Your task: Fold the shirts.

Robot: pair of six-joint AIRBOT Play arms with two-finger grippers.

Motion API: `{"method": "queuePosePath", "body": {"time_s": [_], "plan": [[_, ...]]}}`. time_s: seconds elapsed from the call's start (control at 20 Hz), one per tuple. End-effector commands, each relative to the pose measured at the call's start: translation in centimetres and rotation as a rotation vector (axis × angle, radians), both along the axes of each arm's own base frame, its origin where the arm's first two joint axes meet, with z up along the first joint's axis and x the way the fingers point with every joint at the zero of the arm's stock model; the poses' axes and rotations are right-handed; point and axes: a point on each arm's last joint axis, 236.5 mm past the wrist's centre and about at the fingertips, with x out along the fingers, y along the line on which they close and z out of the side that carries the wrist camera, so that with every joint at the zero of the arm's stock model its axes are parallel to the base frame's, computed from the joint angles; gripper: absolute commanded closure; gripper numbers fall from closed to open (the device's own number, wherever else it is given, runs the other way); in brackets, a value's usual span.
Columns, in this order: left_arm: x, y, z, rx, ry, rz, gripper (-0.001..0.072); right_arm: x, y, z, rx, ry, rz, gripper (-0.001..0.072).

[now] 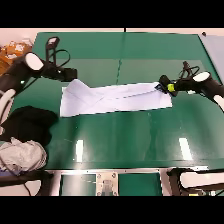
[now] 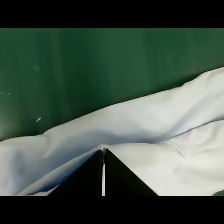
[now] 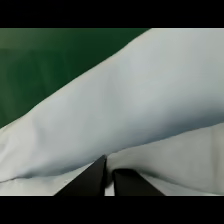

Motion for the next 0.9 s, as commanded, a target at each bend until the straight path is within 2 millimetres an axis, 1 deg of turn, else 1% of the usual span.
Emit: {"method": "queuePosePath", "body": {"time_s": [0.0, 0.05, 0.1, 0.15, 0.2, 0.3, 0.4, 0.5, 0.55, 0.6, 0.7, 0.75, 0.85], "plan": [[2.0, -0.5, -4.2, 0.002, 0.045, -0.007, 0.0495, 2.8, -0.4, -2.9, -0.007, 0.014, -0.010, 0.0337], [2.3, -0.4, -4.9, 0.003, 0.049, 0.000, 0.0073, 3.3, -0.8, -3.1, -0.012, 0.006, -0.021, 0.0189], [2.4, -0.3, -4.9, 0.007, 0.045, 0.007, 0.0014, 3.7, -1.5, -2.6, -0.015, -0.007, -0.031, 0.0185], [2.3, -0.3, -4.5, 0.007, 0.044, 0.002, 0.0045, 4.0, -2.1, -1.9, -0.010, -0.015, -0.034, 0.0186], [1.9, -0.3, -4.1, 0.016, 0.054, -0.012, 0.0044, 4.1, -3.0, -0.8, -0.001, -0.017, -0.029, 0.0186], [0.9, 0.2, -2.9, 0.068, 0.085, -0.057, 0.0045, 4.0, -5.3, 1.2, -0.027, -0.050, 0.049, 0.0187], [0.0, 0.3, -1.3, 0.093, 0.120, -0.095, 0.0046, 3.4, -7.9, 2.0, -0.017, -0.036, 0.071, 0.0174], [-0.6, -0.2, 0.5, 0.075, 0.143, -0.113, 0.0046, 2.5, -10.3, 1.1, 0.013, 0.009, 0.072, 0.0174], [-0.8, -0.3, 1.1, 0.067, 0.153, -0.110, 0.0047, 2.1, -11.1, 0.3, 0.026, 0.030, 0.073, 0.0174], [-1.0, -0.3, 1.3, 0.065, 0.166, -0.110, 0.0046, 1.5, -11.7, -0.7, 0.035, 0.051, 0.084, 0.0174], [-2.0, 0.2, 0.5, 0.089, 0.220, -0.110, 0.0046, -0.1, -11.9, -2.5, 0.062, 0.099, 0.140, 0.0174], [-2.4, 1.3, -0.1, 0.132, 0.241, -0.095, 0.0050, -0.7, -11.9, -3.2, 0.076, 0.118, 0.157, 0.0174], [-1.8, 3.5, -0.7, 0.211, 0.236, -0.055, 0.0331, -1.1, -12.2, -4.2, 0.085, 0.136, 0.163, 0.0174]]}}
